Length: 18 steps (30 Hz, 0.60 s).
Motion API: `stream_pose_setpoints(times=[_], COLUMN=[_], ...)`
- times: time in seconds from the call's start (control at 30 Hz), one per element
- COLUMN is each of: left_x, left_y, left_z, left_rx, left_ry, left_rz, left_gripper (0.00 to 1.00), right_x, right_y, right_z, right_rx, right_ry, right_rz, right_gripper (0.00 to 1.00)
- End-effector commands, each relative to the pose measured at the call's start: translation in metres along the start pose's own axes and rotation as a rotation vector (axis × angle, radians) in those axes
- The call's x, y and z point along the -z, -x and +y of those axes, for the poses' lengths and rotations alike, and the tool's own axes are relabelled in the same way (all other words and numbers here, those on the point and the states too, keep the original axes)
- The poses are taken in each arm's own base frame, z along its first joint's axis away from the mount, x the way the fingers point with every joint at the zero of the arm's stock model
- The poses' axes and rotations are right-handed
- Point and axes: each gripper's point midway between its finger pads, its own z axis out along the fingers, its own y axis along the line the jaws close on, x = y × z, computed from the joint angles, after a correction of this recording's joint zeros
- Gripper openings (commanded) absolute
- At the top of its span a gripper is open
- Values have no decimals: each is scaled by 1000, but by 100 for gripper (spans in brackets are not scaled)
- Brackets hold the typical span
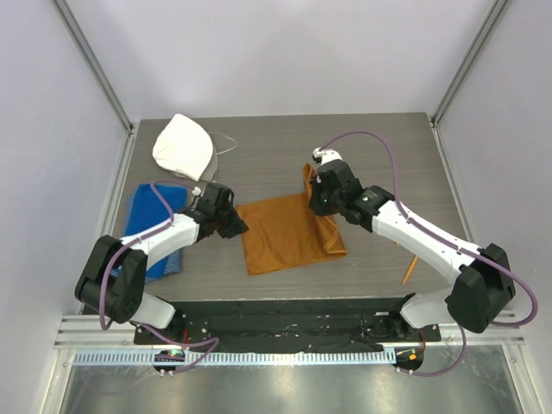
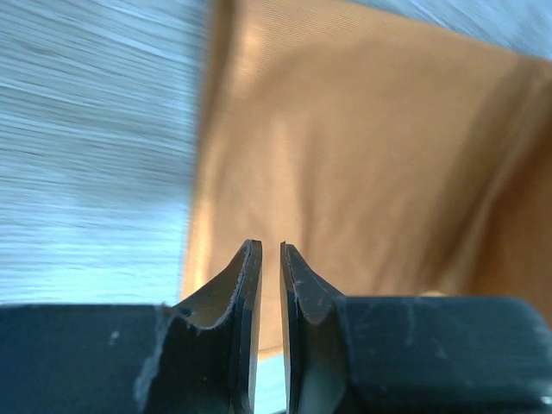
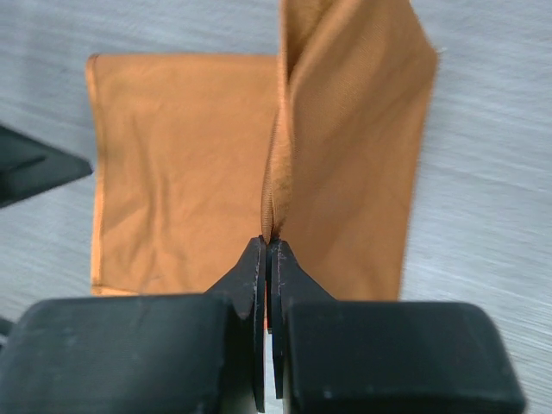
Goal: Fold the napkin into a case and place the utensils inside
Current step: Fold the rectangle-folded napkin at the center of the board.
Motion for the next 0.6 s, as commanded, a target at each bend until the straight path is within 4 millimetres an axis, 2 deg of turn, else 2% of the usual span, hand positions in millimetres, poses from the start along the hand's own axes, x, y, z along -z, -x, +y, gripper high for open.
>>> stream_pose_setpoints(times=[0.0, 0.2, 0.27, 0.37, 0.5, 0.57], left_x=[-13, -24, -23, -20, -17, -16], left_y=[-4, -11, -12, -13, -9, -9], left_z=[30, 43, 45, 45, 48, 49], left_rx=[-30, -38, -37, -36, -45, -45], left_ry=[98, 131, 132, 127, 142, 143], left_rz=[15, 39, 37, 34, 12, 12], left_gripper=[17, 16, 16, 16, 16, 16], right_x=[-3, -21, -29, -40, -57, -59], right_y=[20, 15, 7, 6, -1, -3], right_z=[39, 75, 86, 101, 113, 123], right_rx=[-61, -161, -182, -223, -234, -234], right_ry=[108, 213, 237, 280, 289, 327], right_rz=[-58, -50, -28, -32, -14, 4], right_gripper=[1, 1, 1, 1, 1, 1])
